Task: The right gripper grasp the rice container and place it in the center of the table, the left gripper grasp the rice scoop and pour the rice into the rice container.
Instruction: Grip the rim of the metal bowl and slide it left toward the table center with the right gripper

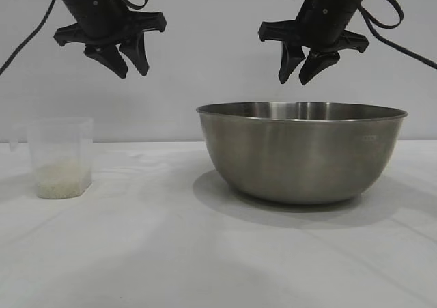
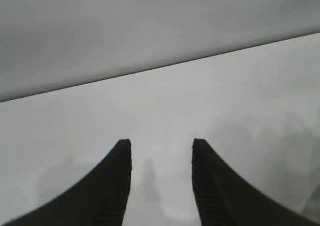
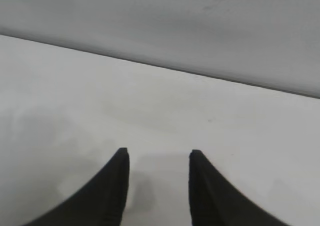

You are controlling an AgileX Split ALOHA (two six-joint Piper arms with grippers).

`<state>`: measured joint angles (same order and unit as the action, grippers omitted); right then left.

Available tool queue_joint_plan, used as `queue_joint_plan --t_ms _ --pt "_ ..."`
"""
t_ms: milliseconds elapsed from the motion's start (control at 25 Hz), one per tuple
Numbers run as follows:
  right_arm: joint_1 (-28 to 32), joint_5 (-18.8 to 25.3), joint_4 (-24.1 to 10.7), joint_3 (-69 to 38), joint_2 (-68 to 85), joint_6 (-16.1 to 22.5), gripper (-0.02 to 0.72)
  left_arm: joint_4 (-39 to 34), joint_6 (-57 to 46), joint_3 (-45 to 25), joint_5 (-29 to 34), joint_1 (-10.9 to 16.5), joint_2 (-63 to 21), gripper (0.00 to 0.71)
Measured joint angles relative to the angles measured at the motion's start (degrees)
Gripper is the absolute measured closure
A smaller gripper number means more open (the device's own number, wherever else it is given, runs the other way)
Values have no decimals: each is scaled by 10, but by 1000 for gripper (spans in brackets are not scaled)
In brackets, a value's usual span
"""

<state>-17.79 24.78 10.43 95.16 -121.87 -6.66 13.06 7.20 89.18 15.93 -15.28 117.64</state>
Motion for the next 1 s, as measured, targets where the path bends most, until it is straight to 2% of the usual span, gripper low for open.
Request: queue_joint_plan --t_ms 400,440,520,600,800,840,1000 --pt "0 11 0 0 0 0 461 0 0 0 1 0 0 464" --pt "0 19 0 0 2 0 394 0 0 0 1 0 0 464" --pt "0 40 -6 0 8 0 317 0 0 0 1 0 0 464" --pt "1 79 -17 0 21 0 253 0 0 0 2 0 0 464" --pt "16 193 -35 1 55 -1 260 0 0 0 2 0 0 464" --pt "21 219 -36 1 60 -1 235 0 0 0 2 0 0 464" --pt "24 328 -38 1 63 -1 235 0 0 0 2 0 0 464"
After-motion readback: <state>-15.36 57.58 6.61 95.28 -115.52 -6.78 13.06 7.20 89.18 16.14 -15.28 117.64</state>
